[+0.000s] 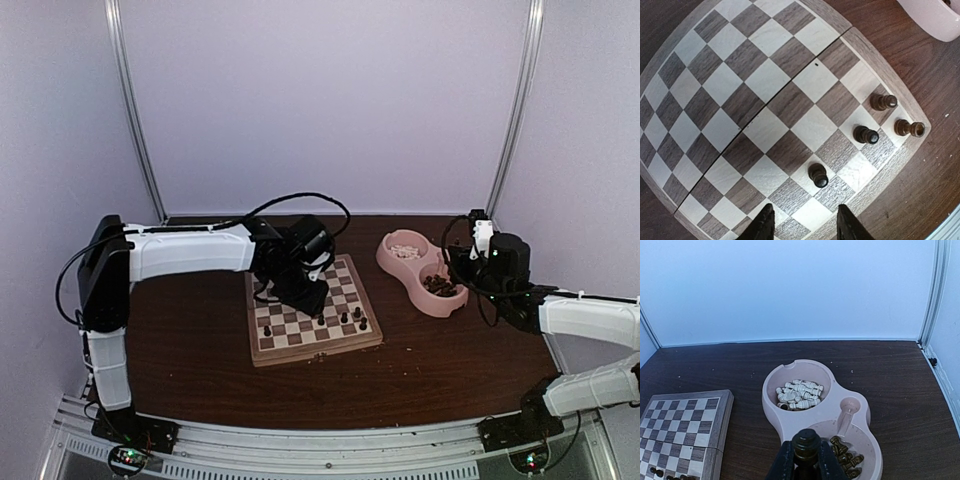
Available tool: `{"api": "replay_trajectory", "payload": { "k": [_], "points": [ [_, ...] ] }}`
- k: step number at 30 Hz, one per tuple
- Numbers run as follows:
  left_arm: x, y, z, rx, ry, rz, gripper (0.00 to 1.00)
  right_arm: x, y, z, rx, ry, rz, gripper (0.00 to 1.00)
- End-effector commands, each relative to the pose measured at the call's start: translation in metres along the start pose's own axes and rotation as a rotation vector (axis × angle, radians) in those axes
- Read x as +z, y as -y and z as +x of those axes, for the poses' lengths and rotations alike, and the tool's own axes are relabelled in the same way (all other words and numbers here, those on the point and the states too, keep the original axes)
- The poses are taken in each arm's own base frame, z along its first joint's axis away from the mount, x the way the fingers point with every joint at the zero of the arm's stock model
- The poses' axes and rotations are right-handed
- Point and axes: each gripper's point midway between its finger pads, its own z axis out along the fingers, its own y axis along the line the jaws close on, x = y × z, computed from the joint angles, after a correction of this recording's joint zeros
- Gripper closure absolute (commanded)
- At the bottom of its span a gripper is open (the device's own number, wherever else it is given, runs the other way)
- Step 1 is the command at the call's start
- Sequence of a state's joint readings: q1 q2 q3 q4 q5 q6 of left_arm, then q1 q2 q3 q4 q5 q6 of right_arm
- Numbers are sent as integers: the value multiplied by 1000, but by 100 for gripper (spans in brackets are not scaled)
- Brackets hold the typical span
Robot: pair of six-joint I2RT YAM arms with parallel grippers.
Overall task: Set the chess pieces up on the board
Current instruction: Pick up the pawn from d7.
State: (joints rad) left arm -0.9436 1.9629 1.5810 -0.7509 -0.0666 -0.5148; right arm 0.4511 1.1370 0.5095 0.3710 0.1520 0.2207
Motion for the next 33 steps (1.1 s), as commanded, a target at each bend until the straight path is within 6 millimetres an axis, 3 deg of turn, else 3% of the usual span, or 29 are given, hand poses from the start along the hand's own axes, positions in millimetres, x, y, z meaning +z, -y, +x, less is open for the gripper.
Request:
{"api": "replay_trajectory", "payload": {
  "k": [1,5,11,22,33],
  "points": [
    [14,10,3,-4,-48,39,58,1,1,-1,18,10,-2,97],
    [20,20,3,-8,-69,80,59,3,1,1,16,3,1,97],
    [26,13,-4,11,-71,22,60,3,-1,1,17,-1,-6,97],
    [34,5,0,38,-124,-44,65,4,-2,0,15,-5,-12,97],
    [41,14,6,52,-148,-20,67,7,-4,3,16,-21,-20,97]
  ]
}}
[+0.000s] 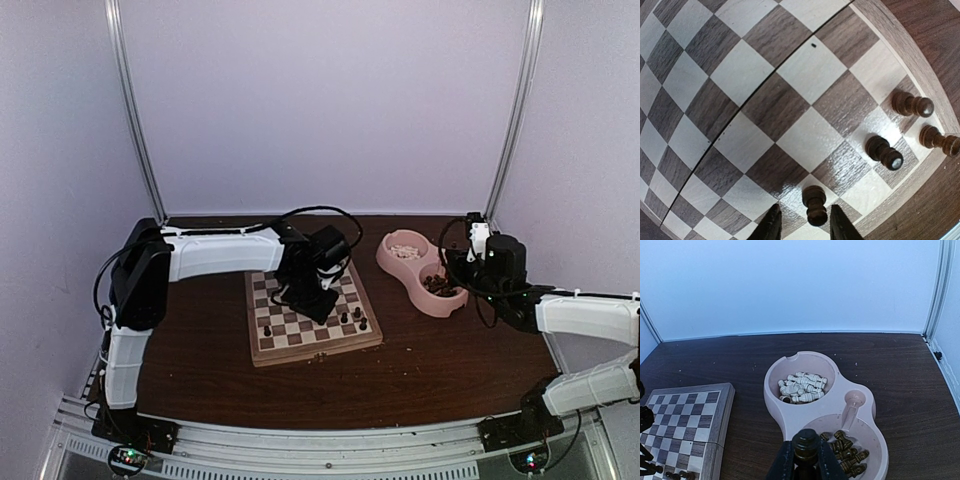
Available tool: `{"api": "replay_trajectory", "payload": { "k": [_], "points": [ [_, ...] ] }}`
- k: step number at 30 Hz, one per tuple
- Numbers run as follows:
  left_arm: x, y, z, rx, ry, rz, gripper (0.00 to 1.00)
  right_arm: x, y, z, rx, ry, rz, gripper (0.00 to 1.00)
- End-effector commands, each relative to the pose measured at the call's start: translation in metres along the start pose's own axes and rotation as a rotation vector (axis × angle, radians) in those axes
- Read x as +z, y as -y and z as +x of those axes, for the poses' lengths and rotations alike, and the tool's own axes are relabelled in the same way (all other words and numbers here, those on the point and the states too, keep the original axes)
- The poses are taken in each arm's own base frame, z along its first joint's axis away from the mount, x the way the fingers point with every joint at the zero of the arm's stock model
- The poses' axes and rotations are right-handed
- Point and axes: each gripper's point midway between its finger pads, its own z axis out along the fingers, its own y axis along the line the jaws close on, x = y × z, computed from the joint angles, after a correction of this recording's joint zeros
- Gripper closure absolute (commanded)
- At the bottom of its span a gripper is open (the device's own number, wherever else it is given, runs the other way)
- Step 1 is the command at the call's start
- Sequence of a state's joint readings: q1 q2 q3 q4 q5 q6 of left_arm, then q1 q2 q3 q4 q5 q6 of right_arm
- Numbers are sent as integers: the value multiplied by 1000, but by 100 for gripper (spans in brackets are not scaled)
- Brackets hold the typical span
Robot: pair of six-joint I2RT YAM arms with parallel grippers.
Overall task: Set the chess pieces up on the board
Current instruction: Pick up the pawn from d7, then place the pawn on c7.
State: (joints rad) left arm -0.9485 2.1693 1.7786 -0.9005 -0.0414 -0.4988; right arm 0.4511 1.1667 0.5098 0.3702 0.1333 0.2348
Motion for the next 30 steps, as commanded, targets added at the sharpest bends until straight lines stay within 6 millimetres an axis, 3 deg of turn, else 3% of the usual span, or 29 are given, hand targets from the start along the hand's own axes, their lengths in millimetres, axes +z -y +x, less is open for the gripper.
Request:
{"api": "replay_trajectory", "payload": {
  "k": [1,5,9,30],
  "points": [
    [-2,7,-5,25,10,8,69,2,-2,-7,9,11,-9,97],
    [-4,10,-6,32,13,18,84,3,-2,-5,8,5,-8,97],
    [-7,16,-9,36,16,47,92,4,-2,-5,7,3,-7,97],
    [-3,39,-15,37,11,154,91,5,-4,-5,6,-3,-14,97]
  ]
}}
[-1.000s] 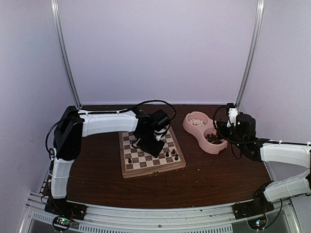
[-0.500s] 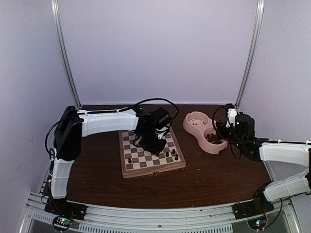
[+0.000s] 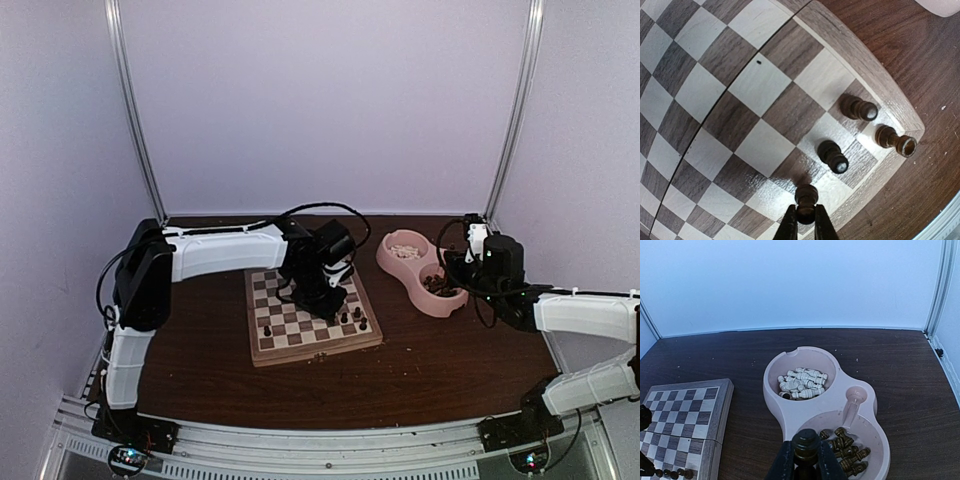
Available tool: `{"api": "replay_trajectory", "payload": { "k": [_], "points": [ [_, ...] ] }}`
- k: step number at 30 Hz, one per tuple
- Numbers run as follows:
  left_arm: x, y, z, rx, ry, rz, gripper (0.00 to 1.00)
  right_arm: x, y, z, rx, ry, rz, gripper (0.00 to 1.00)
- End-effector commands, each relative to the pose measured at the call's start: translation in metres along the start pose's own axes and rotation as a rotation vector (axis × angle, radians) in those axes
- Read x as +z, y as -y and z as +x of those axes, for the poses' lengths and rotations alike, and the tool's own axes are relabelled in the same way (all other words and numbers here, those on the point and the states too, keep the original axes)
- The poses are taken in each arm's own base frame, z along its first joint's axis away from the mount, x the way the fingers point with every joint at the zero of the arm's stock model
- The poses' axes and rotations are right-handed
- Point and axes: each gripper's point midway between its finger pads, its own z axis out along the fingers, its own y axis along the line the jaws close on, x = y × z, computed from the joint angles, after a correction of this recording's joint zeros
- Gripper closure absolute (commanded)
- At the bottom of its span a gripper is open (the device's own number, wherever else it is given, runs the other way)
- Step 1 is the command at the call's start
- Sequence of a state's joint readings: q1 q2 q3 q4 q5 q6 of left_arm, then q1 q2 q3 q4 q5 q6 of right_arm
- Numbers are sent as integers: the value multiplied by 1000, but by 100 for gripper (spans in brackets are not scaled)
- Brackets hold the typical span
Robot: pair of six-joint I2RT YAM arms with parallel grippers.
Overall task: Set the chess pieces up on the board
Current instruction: Place the pawn on c7.
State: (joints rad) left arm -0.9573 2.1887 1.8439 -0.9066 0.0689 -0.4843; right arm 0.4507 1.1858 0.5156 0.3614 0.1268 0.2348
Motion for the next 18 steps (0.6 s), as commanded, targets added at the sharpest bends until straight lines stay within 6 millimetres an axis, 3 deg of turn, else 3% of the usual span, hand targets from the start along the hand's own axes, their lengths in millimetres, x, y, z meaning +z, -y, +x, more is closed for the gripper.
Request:
{"api": "replay_trajectory", "payload": {
  "k": [1,18],
  "points": [
    [7,10,-7,17,12,34,91,1,-3,-11,11,19,-13,97],
    [10,4,-14,24,31,-7,89,1,-3,-11,13,19,-14,97]
  ]
}}
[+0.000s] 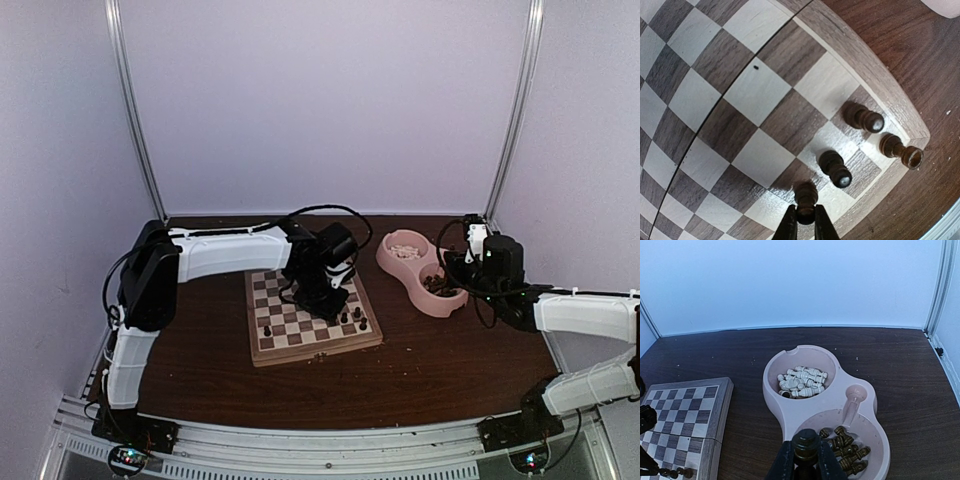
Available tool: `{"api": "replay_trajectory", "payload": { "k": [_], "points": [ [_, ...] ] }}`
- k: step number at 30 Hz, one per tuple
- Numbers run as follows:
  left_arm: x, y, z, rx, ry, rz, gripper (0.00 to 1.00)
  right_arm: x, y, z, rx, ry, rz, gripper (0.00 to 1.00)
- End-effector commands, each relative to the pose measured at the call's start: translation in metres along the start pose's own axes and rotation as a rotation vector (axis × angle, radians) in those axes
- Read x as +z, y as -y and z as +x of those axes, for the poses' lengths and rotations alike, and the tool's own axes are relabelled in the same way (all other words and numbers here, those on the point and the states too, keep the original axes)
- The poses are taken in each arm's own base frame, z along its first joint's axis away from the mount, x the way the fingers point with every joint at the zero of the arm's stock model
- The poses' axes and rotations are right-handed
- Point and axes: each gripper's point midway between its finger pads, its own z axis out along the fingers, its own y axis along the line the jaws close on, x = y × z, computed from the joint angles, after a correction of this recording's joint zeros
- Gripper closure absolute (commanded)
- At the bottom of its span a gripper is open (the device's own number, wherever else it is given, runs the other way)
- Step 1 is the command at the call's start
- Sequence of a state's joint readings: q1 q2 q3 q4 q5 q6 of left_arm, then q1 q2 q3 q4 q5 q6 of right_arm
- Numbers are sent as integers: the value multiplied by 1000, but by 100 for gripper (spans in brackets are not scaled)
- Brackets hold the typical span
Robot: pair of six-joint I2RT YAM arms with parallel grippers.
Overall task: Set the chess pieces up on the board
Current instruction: Place the pawn on c7.
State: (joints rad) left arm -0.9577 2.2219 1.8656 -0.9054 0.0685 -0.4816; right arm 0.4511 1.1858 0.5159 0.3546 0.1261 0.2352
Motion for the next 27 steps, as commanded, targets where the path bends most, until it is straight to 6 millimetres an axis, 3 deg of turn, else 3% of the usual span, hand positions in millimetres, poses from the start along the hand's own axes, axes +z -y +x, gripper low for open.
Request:
{"api": "replay_trajectory", "payload": {
  "k": [1,21,27],
  "points": [
    [0,4,-13,21,41,-6,89,1,-4,-13,14,26,-15,97],
    [-1,-1,-16,31,40,-40,85,1,-5,-12,12,24,-22,97],
    [-6,0,-16,34,36,-36,64,1,-5,-12,12,23,-22,97]
  ]
}}
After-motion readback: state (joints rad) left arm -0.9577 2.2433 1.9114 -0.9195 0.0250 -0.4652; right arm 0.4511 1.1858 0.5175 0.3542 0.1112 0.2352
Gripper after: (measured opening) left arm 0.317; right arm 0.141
